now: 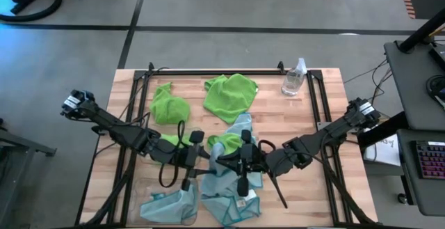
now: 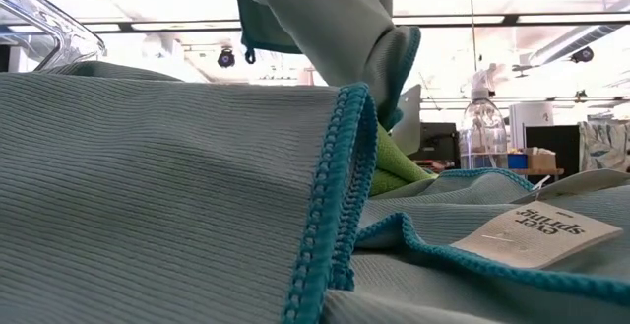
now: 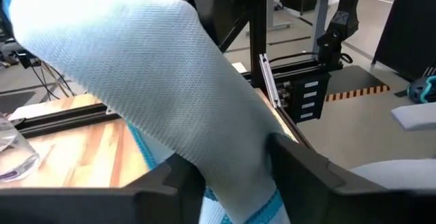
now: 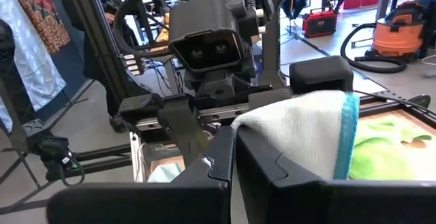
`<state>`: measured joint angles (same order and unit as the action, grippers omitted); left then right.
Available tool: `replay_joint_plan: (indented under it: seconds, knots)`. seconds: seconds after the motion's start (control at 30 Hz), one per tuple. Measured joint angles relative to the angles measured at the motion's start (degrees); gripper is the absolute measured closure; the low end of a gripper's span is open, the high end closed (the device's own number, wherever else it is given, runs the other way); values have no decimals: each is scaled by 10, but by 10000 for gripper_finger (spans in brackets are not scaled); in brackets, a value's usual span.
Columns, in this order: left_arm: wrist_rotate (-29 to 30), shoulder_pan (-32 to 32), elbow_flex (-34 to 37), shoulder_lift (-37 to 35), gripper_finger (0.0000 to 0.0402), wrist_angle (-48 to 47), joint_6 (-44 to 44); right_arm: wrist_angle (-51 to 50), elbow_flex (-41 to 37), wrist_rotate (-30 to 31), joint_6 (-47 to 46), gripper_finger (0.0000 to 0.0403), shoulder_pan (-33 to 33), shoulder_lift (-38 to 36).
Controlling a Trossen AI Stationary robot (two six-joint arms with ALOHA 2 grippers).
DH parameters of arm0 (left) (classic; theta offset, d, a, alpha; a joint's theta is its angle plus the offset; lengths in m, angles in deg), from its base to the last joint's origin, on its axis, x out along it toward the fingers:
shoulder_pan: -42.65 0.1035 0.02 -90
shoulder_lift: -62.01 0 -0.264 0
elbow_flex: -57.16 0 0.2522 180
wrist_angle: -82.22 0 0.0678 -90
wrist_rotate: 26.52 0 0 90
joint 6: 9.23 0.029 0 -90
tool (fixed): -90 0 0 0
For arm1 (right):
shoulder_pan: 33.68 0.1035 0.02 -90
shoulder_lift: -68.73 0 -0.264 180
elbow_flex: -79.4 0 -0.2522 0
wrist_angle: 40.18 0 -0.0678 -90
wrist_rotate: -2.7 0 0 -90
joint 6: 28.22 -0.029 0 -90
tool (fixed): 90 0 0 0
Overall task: Sort microfiber towel by color & place in baskets
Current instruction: Put the right blue microfiber cloth into the bottom transparent bin
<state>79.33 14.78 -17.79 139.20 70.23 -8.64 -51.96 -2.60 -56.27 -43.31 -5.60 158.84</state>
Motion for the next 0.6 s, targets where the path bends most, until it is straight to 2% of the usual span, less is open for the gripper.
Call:
replay_joint_plan:
  seconds: [0.23, 0.6]
  knots:
    - [0, 0, 0, 0, 390, -10, -1, -3, 0, 0, 2, 394, 0, 0]
    - [0, 0, 0, -5, 400, -20, -9, -18, 0, 0, 18, 394, 0, 0]
